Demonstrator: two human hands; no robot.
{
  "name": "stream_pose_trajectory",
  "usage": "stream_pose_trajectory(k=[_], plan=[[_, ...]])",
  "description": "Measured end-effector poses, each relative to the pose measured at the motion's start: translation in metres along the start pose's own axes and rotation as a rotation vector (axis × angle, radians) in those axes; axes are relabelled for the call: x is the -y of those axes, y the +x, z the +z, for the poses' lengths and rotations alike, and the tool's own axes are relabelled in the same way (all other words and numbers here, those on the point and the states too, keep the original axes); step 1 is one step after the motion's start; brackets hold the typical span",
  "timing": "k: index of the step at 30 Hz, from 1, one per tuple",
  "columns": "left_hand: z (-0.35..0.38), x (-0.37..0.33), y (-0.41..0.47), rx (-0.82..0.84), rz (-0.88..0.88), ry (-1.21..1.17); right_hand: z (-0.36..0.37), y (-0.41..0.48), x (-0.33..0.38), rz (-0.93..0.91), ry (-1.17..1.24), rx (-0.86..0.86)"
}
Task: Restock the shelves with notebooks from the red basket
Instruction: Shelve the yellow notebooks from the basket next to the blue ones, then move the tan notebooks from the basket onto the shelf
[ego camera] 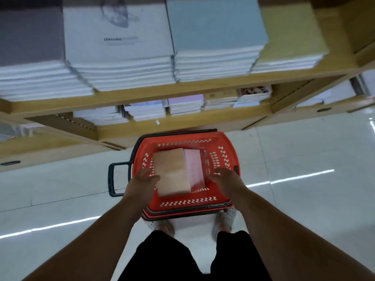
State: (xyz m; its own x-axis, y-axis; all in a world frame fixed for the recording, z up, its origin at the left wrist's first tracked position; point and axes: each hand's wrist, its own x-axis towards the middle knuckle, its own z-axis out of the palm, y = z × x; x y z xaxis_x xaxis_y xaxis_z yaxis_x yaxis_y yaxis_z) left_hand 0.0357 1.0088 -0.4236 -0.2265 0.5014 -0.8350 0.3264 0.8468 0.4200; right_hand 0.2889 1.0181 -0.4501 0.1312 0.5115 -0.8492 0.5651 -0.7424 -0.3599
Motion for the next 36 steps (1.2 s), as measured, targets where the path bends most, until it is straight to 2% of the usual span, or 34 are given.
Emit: stream_pose_trajectory(k=[4, 9, 12, 15, 20, 24, 28, 36], plan=[[0.026, 0.018, 0.054, 0.07, 0.015, 0.076, 0.035, 0.051, -0.015, 0.033, 0.092, 0.033], [0.077, 0.061, 0.152, 0.052, -0.004, 0.092, 0.085, 0.154, -0.041, 0.031, 0.13, 0.098], [0.113, 0.09, 0.208, 0.082, 0.071, 0.2, 0.116, 0.213, -0.065, 0.053, 0.145, 0.108], [0.146, 0.108, 0.252, 0.113, 0.237, 0.414, 0.133, 0.258, -0.091, 0.096, 0.175, 0.098], [0.188, 0.112, 0.304, 0.06, 0.54, 0.907, 0.144, 0.333, -0.124, 0.027, 0.082, 0.055], [0.209, 0.126, 0.341, 0.062, 0.622, 1.153, 0.15, 0.383, -0.144, 0.028, 0.071, 0.058], [0.207, 0.148, 0.365, 0.078, 0.638, 1.124, 0.17, 0.411, -0.159, -0.002, 0.054, 0.133], [0.199, 0.157, 0.374, 0.046, 0.657, 1.056, 0.181, 0.415, -0.162, -0.105, 0.101, 0.134]])
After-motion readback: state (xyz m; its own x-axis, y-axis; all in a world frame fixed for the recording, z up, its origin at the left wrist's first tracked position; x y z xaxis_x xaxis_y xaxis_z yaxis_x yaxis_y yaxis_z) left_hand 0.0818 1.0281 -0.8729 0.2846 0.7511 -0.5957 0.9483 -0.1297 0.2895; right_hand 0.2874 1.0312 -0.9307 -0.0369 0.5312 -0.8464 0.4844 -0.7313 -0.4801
